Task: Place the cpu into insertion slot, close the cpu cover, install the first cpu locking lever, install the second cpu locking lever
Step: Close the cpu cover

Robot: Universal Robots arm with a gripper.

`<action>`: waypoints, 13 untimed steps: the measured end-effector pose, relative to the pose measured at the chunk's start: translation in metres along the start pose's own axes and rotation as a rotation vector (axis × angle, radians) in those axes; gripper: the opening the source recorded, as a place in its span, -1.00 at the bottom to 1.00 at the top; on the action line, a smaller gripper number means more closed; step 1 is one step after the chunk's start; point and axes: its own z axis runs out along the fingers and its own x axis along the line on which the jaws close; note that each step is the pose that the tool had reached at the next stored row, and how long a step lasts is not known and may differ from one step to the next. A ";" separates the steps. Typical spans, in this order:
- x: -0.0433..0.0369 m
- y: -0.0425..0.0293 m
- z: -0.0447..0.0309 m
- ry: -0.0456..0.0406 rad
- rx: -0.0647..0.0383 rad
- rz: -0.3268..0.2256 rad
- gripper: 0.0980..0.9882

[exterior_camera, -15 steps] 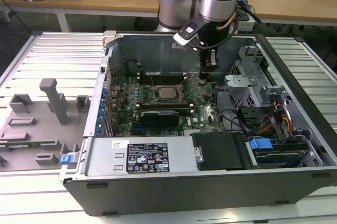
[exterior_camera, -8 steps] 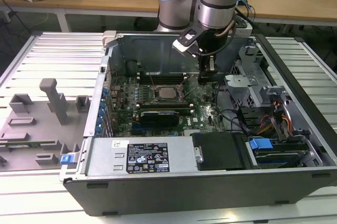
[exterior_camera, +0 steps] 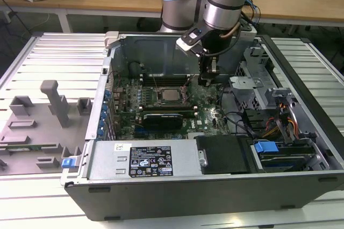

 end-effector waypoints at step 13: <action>0.0000 -0.0247 0.0016 0.0001 0.011 0.000 -0.98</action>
